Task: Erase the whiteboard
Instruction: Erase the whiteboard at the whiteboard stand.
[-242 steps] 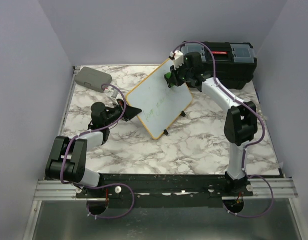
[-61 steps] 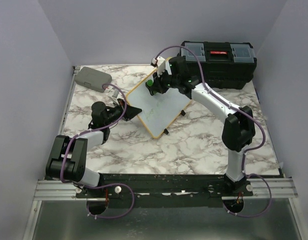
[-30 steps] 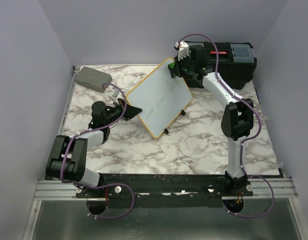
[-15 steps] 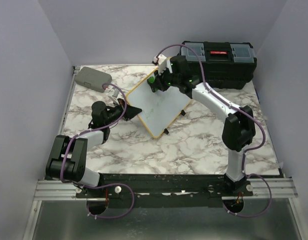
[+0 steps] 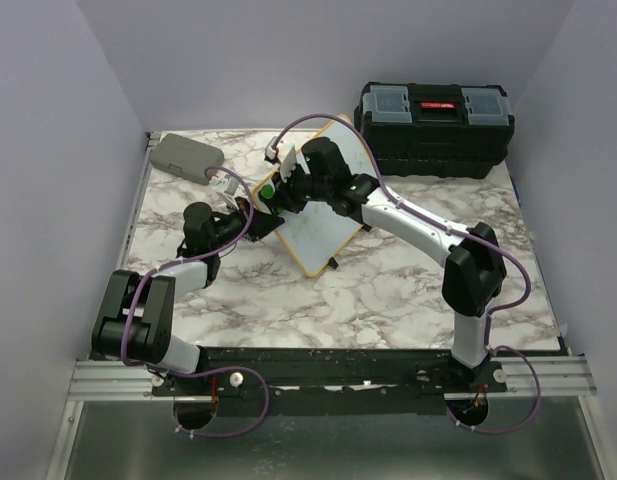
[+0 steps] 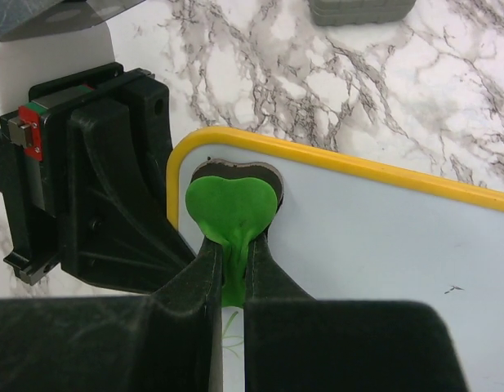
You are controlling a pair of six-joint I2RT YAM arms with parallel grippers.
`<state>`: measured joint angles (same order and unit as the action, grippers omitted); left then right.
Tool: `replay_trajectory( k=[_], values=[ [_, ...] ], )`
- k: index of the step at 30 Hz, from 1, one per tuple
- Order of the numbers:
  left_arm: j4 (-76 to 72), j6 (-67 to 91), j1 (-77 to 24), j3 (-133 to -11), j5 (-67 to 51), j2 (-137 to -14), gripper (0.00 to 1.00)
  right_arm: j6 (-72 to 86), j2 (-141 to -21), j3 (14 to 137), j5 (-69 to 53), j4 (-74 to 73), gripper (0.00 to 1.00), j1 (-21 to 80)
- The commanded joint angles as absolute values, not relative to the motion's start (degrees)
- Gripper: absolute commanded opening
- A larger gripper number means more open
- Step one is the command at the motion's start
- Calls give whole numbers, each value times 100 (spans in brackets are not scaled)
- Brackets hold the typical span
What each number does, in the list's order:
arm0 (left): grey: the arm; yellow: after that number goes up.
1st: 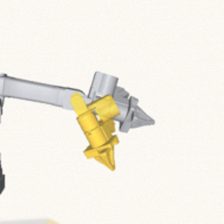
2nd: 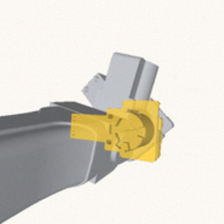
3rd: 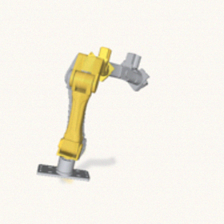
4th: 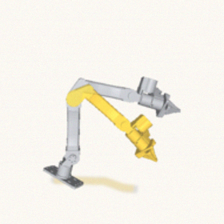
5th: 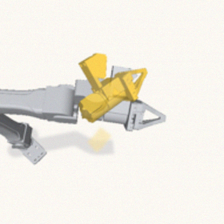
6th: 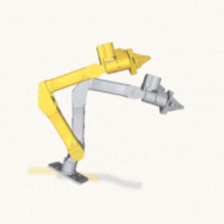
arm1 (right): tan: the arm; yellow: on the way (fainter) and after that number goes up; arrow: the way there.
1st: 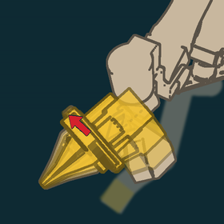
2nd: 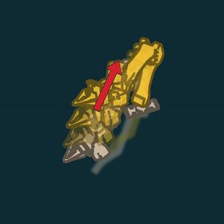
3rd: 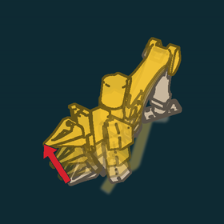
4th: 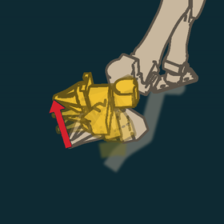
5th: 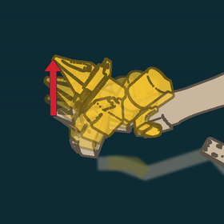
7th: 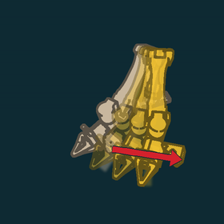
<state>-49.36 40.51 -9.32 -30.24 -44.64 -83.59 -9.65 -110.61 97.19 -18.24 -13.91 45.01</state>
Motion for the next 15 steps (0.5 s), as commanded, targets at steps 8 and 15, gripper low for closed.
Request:
replay_trajectory(
  k=[8,15],
  values=[
    [-5079,3740,-1125,-3042,-5273,-8394,0,-927,-11009,9453,-842,-1246,1,3351],
    [-5063,3744,-1125,-3049,-5240,-8394,0,-981,-11157,9661,-1064,-1136,1,2701]
  ],
)
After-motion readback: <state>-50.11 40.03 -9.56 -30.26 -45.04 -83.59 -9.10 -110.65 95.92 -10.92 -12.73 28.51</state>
